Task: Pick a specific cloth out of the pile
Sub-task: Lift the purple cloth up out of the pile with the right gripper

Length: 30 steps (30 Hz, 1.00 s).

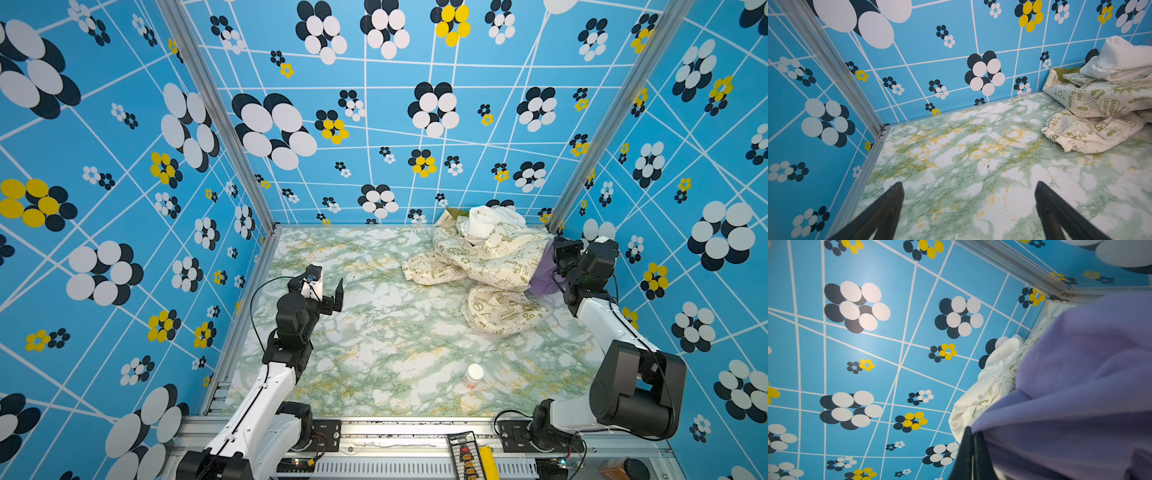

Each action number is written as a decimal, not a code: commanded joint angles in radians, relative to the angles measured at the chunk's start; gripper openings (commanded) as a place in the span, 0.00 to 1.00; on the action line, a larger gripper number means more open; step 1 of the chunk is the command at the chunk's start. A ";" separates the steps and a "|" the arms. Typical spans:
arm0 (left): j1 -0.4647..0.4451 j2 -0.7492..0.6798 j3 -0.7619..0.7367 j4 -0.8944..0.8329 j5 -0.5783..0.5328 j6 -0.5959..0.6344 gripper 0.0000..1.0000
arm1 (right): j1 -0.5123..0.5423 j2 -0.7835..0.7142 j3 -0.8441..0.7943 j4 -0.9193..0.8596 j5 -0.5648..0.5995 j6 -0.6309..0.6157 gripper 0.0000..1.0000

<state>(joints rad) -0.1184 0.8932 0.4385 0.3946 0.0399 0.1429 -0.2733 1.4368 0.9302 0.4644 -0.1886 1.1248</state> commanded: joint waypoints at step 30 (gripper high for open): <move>-0.006 -0.013 -0.017 0.006 -0.016 0.015 0.99 | 0.193 -0.223 0.274 0.071 0.177 -0.284 0.00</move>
<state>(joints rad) -0.1184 0.8932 0.4320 0.3939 0.0364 0.1432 -0.1097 1.2449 1.1355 0.4797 0.0082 0.9318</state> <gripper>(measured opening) 0.992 0.049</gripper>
